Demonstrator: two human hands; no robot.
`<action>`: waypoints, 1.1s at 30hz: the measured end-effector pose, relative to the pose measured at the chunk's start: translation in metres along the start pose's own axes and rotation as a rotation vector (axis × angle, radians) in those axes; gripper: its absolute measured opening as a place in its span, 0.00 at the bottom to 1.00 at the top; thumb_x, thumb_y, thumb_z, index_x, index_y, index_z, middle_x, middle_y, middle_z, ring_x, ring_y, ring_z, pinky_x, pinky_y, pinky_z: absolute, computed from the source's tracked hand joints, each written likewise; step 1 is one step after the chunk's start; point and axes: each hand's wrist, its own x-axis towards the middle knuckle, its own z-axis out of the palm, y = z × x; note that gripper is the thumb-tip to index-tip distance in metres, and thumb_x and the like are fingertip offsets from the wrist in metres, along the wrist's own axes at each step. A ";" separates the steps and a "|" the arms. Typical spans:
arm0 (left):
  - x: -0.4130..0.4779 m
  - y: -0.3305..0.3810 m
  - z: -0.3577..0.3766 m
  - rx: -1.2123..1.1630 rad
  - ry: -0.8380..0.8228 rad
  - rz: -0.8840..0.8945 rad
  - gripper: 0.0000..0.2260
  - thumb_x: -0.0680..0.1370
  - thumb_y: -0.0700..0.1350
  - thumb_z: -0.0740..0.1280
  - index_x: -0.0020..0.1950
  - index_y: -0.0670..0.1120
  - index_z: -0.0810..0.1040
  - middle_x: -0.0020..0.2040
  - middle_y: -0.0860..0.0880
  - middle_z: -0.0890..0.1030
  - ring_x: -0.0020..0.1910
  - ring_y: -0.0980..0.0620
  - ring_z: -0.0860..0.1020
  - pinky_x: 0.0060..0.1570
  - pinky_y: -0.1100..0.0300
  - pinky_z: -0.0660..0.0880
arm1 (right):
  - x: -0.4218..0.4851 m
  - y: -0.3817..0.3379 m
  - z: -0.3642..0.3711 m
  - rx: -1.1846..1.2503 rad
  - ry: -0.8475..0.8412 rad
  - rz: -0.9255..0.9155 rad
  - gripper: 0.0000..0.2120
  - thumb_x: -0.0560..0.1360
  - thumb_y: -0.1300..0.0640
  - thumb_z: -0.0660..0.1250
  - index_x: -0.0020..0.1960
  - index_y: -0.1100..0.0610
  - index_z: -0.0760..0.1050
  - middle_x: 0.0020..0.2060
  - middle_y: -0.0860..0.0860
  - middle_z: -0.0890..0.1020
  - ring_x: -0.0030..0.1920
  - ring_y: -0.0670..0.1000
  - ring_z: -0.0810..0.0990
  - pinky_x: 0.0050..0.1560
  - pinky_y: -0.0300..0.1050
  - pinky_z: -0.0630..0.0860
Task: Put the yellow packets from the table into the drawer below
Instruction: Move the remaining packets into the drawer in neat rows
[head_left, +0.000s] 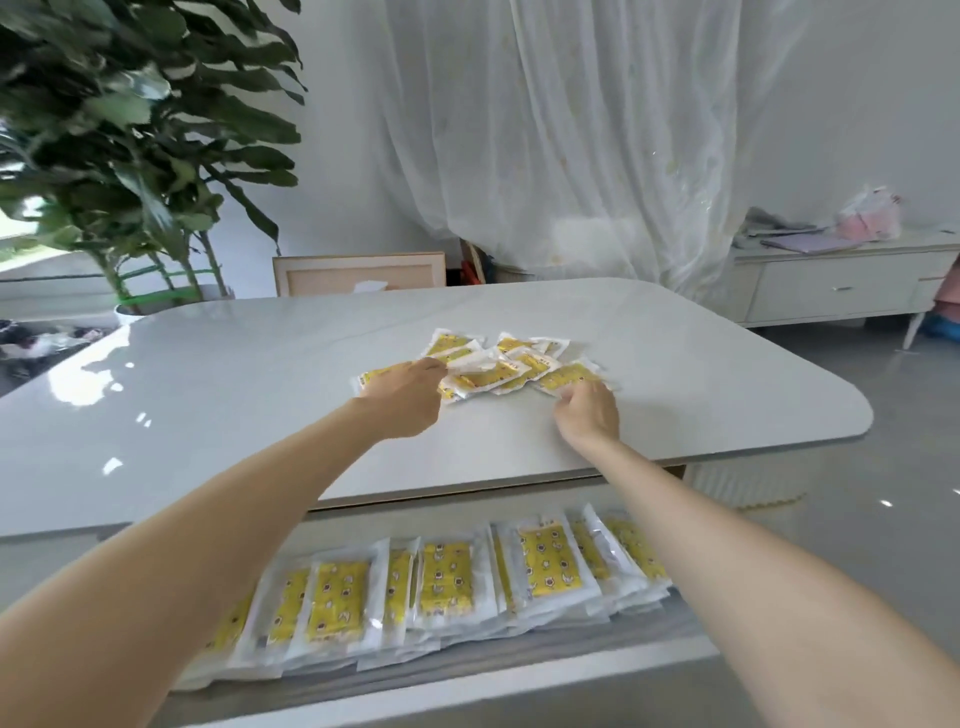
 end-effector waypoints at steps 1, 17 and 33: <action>-0.009 0.000 0.002 0.062 -0.034 0.022 0.19 0.81 0.43 0.53 0.72 0.47 0.64 0.74 0.53 0.62 0.70 0.46 0.67 0.63 0.49 0.70 | -0.011 -0.003 0.001 -0.032 0.002 -0.026 0.16 0.72 0.67 0.59 0.28 0.54 0.71 0.49 0.62 0.82 0.56 0.62 0.77 0.51 0.48 0.72; -0.107 -0.029 0.013 -0.011 -0.279 -0.081 0.21 0.80 0.46 0.55 0.73 0.47 0.65 0.73 0.47 0.67 0.71 0.45 0.67 0.68 0.50 0.66 | -0.101 -0.069 -0.004 0.089 -0.484 -0.198 0.15 0.75 0.65 0.59 0.49 0.53 0.84 0.60 0.49 0.80 0.64 0.50 0.74 0.60 0.43 0.71; -0.062 -0.047 0.026 -0.343 -0.052 -0.399 0.30 0.75 0.61 0.63 0.73 0.48 0.61 0.67 0.45 0.72 0.69 0.42 0.64 0.62 0.50 0.67 | -0.058 -0.075 0.036 -0.250 -0.336 -0.039 0.39 0.69 0.33 0.67 0.72 0.51 0.62 0.67 0.53 0.71 0.70 0.57 0.61 0.64 0.52 0.65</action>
